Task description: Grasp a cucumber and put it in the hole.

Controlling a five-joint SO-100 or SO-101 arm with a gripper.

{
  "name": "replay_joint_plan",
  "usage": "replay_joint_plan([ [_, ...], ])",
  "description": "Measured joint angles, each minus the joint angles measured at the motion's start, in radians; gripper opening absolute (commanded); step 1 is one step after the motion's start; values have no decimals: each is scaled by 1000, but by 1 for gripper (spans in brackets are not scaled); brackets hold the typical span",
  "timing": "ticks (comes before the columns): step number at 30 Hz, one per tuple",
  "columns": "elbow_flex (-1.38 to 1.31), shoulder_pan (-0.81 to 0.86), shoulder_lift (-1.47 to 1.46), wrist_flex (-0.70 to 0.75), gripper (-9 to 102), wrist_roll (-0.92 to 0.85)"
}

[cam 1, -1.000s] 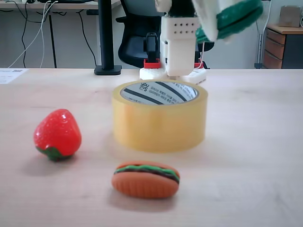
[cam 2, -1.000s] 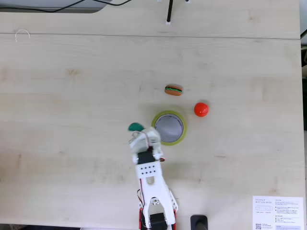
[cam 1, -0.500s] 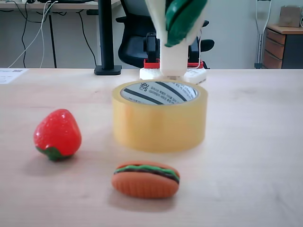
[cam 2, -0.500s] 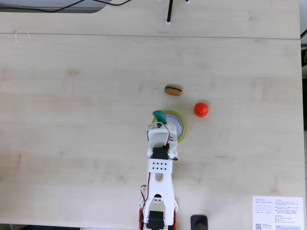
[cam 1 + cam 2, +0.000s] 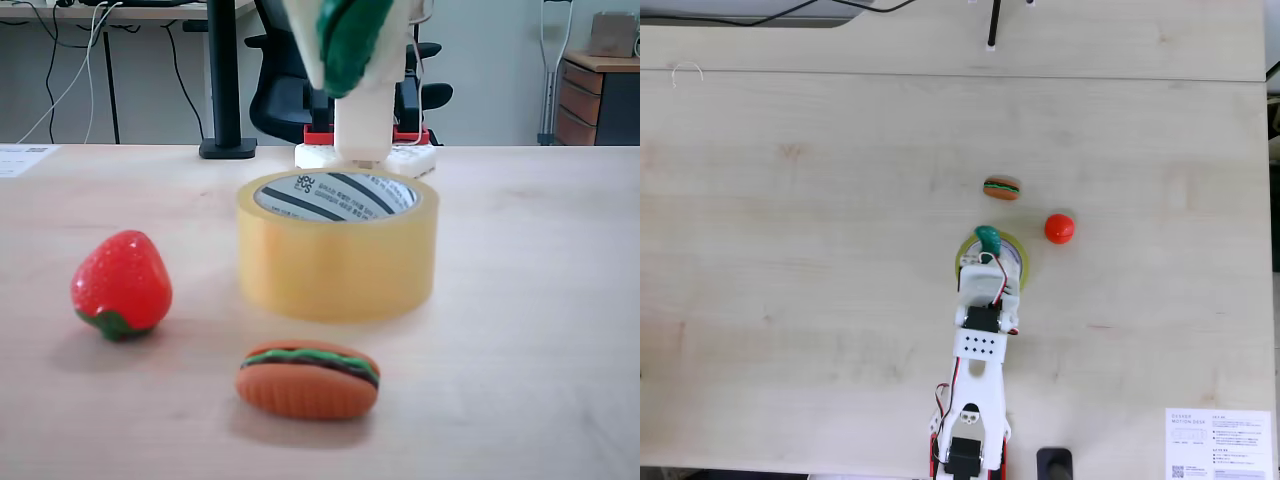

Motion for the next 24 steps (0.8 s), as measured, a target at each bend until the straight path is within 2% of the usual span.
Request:
replay_joint_plan([
  [2, 0, 11, -3, -23, 44, 0],
  [4, 0, 21, -12, -54, 50, 0],
  [9, 0, 43, -14, -101, 50, 0],
  [19, 0, 43, 3, -107, 51, 0],
  [24, 0, 75, 77, -107, 46, 0],
])
